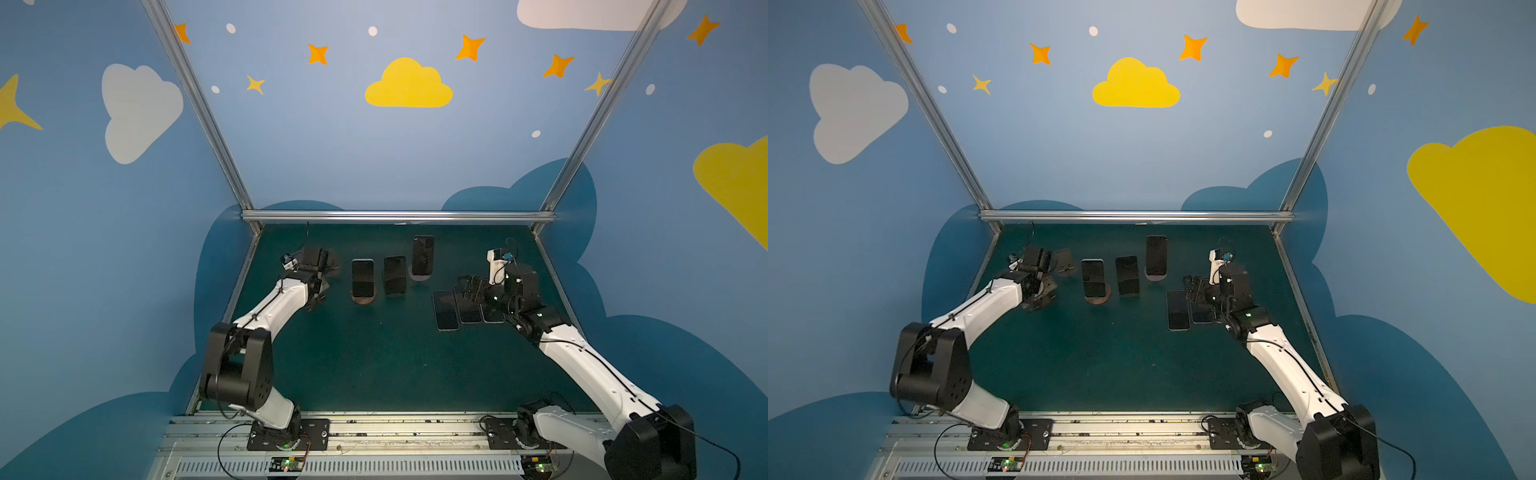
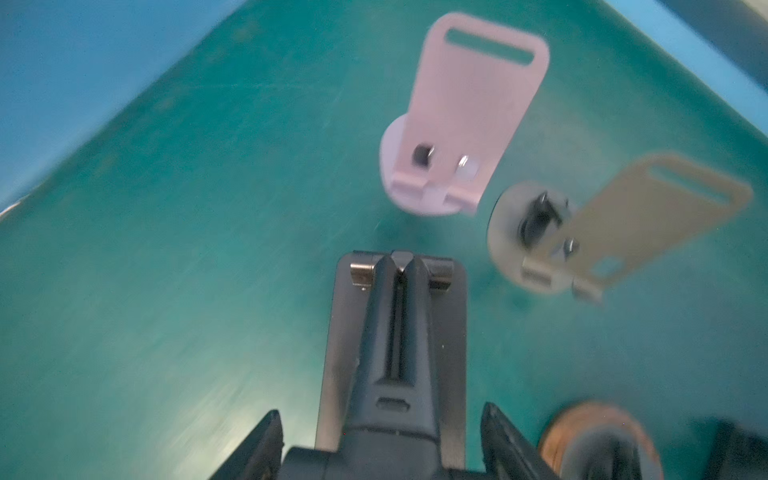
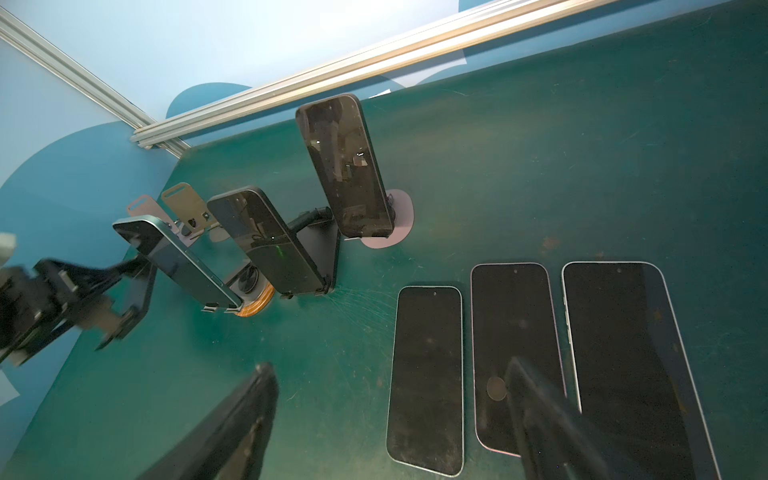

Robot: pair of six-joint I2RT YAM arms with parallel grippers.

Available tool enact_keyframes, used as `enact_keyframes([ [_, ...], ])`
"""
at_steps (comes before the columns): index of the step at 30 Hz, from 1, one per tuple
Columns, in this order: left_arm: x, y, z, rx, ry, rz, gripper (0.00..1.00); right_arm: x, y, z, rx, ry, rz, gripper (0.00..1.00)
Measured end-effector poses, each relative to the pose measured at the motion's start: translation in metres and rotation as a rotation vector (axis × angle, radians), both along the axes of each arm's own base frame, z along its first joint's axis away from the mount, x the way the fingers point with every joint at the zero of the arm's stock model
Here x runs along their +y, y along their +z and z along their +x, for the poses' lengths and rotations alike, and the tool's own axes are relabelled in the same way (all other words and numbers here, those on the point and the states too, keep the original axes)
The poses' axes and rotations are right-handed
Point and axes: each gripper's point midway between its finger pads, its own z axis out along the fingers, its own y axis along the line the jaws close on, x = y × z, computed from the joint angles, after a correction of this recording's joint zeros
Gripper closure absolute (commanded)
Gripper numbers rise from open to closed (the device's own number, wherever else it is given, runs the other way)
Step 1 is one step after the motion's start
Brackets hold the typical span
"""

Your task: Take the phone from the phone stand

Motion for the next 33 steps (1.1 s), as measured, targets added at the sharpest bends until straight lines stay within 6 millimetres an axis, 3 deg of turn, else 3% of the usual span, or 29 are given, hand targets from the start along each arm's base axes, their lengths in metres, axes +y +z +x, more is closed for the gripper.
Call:
enact_keyframes([
  [4,-0.003,-0.017,0.025,0.029,-0.033,0.009,0.36,0.0,-0.001,0.001,0.002,-0.002,-0.003,0.13],
  [9,-0.007,-0.038,0.037,0.07,-0.066,0.016,0.36,0.0,-0.007,0.002,0.018,-0.003,-0.009,0.14],
  [16,-0.007,-0.038,0.056,0.061,-0.076,0.021,0.36,-0.001,-0.012,0.002,0.032,-0.004,-0.014,0.14],
  [26,-0.015,-0.04,0.055,0.079,-0.092,0.025,0.36,0.0,-0.013,0.002,0.038,-0.004,-0.016,0.14],
  [33,-0.037,-0.041,0.049,0.095,-0.132,0.047,0.35,0.0,-0.013,0.002,0.037,-0.001,-0.014,0.14],
])
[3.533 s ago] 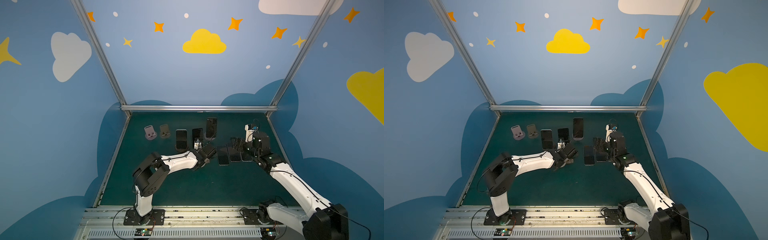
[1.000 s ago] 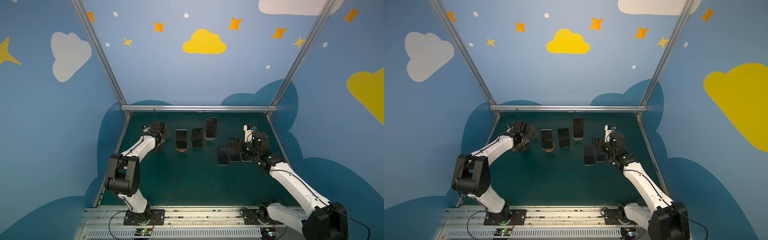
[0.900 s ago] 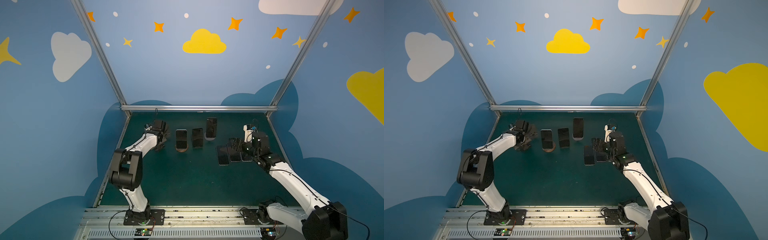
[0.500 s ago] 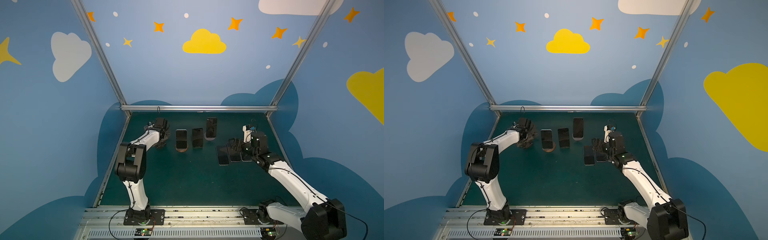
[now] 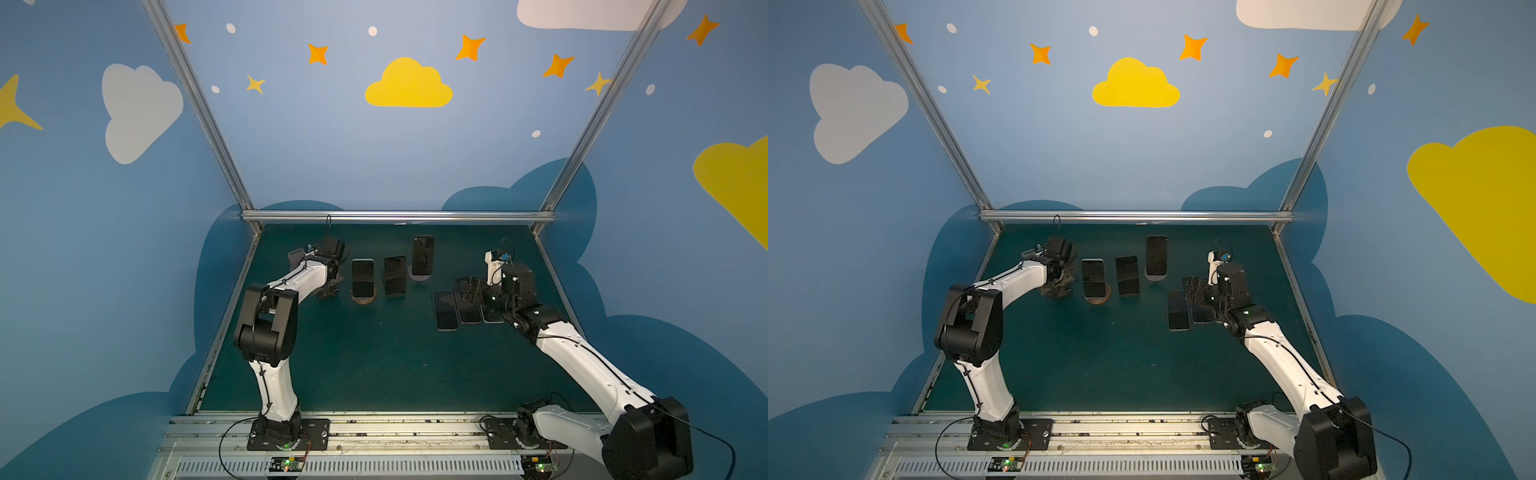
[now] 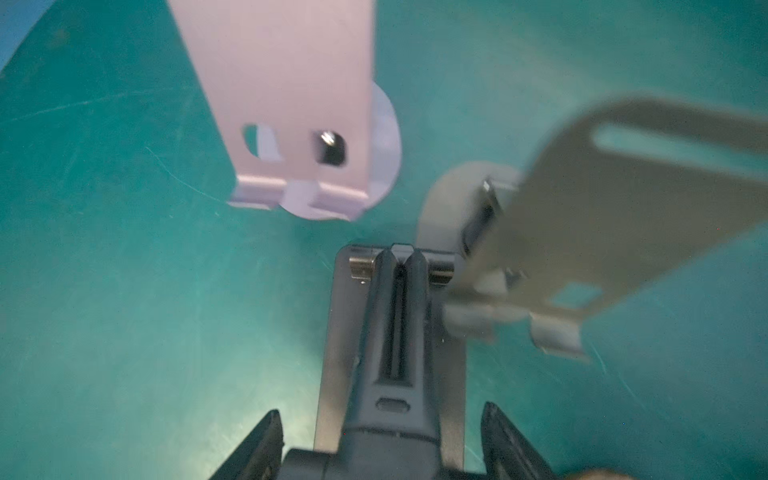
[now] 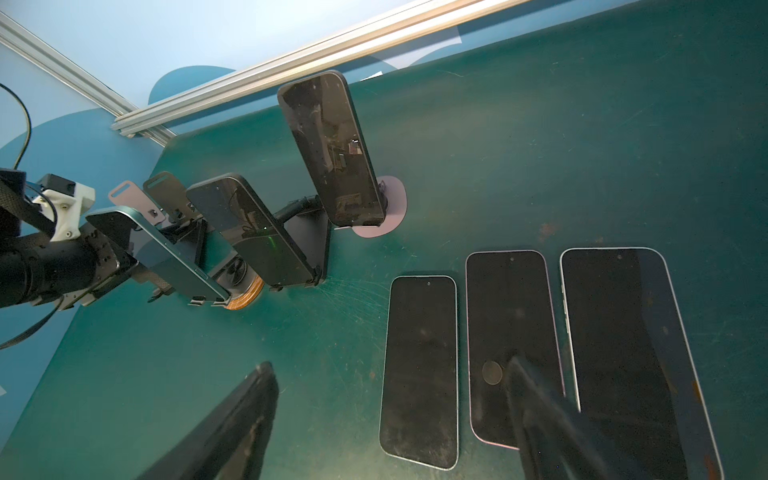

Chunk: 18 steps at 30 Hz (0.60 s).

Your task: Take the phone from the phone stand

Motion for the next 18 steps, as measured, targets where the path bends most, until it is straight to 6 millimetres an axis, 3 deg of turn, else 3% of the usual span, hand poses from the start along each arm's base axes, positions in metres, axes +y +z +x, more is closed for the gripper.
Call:
enact_keyframes([
  [12,-0.002,-0.001,-0.001,0.012,0.012,0.003,0.28,0.001,0.009,-0.001,-0.026,0.005,0.013,0.14],
  [18,-0.006,-0.021,-0.009,0.094,-0.017,-0.011,0.18,0.002,0.009,-0.002,-0.024,0.011,0.016,0.14],
])
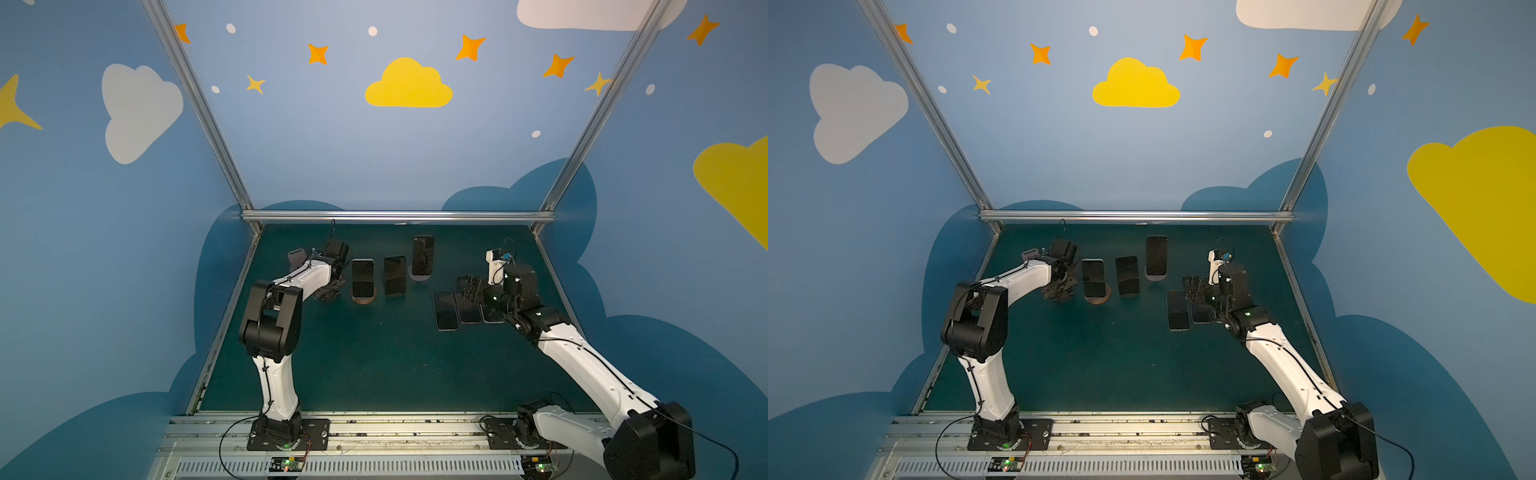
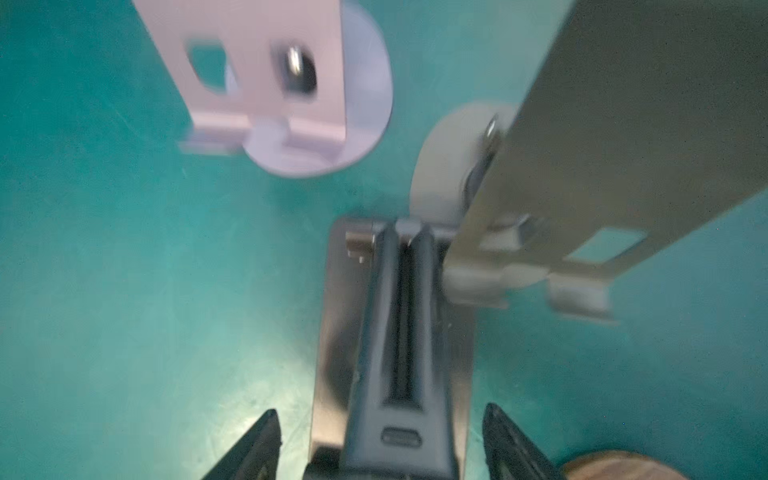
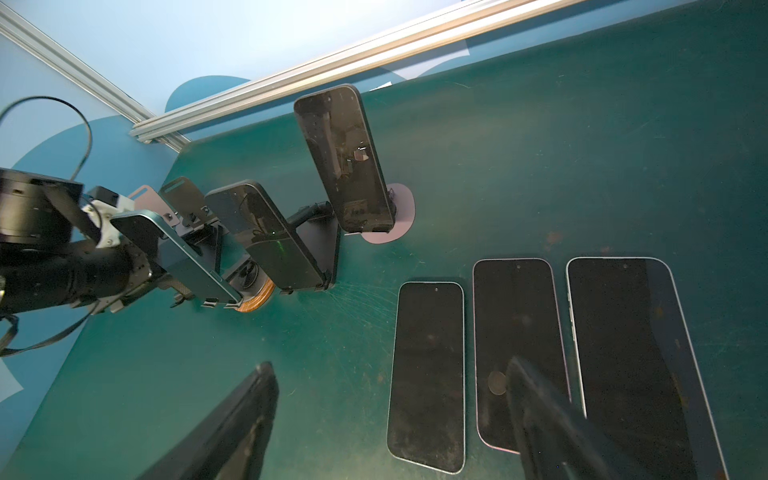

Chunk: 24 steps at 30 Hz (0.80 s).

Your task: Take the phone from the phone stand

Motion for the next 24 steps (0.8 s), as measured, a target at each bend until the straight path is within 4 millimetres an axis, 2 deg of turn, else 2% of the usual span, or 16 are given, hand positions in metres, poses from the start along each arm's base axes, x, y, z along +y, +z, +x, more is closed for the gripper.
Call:
enact_keyframes([
  [7,-0.004,-0.002,-0.008,0.045,-0.034,-0.011,0.07,0.0,0.002,-0.001,-0.004,0.002,0.003,0.14],
  [11,-0.004,0.019,-0.011,0.021,-0.047,-0.011,0.04,0.0,0.004,-0.002,-0.008,0.005,0.006,0.14],
  [19,0.002,0.105,-0.024,-0.138,-0.061,-0.023,0.02,0.002,0.007,-0.004,-0.014,0.017,0.014,0.14],
  [24,0.002,0.164,-0.053,-0.307,-0.072,-0.091,0.01,0.003,0.009,-0.005,-0.017,0.022,0.019,0.14],
])
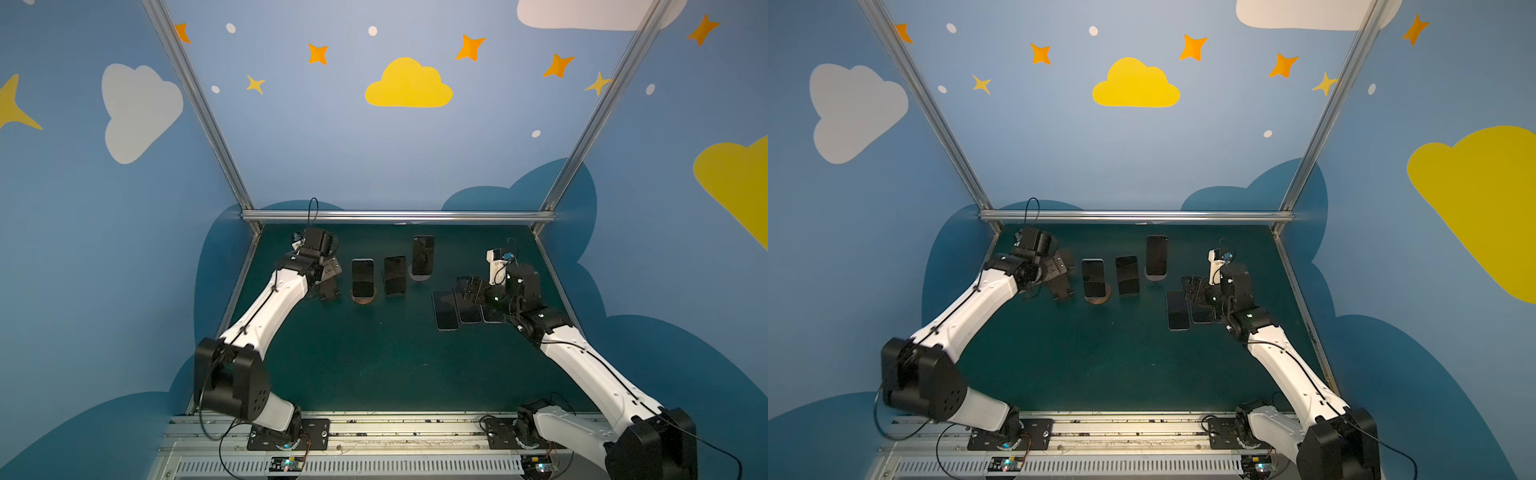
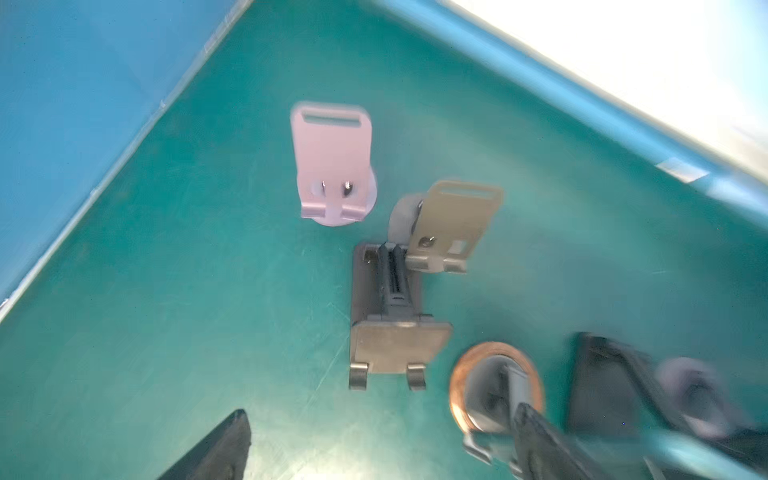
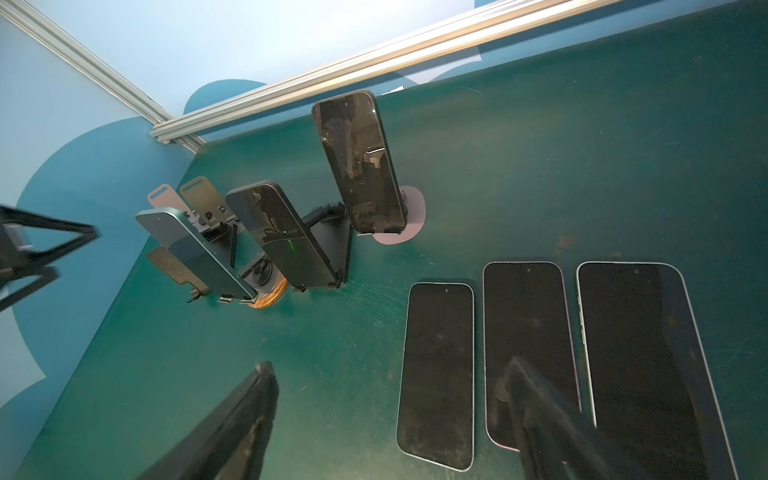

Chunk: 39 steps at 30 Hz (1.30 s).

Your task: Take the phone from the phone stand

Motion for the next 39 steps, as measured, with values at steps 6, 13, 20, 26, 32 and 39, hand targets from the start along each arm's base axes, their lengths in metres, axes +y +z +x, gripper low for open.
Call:
enact_keyframes([
  [6,-0.02,0.086,-0.026,-0.369,-0.094,-0.163,0.0,0.002,0.005,-0.001,-0.014,-0.007,-0.005,0.15],
  [13,-0.049,0.137,0.012,-0.572,-0.196,-0.259,0.0,0.022,0.017,-0.004,-0.044,0.022,-0.041,0.14],
  [20,-0.055,0.12,0.023,-0.589,-0.203,-0.305,0.0,0.037,0.033,0.013,-0.033,0.027,-0.076,0.12],
  [26,-0.05,0.091,0.019,-0.523,-0.146,-0.389,0.0,0.05,0.032,0.036,-0.008,0.004,-0.118,0.11],
  [32,-0.047,0.098,0.007,-0.547,-0.117,-0.443,0.0,0.078,0.034,0.071,0.004,-0.004,-0.158,0.1],
  [39,-0.037,0.109,0.006,-0.588,-0.082,-0.474,0.0,0.101,0.027,0.12,0.031,-0.035,-0.21,0.09],
])
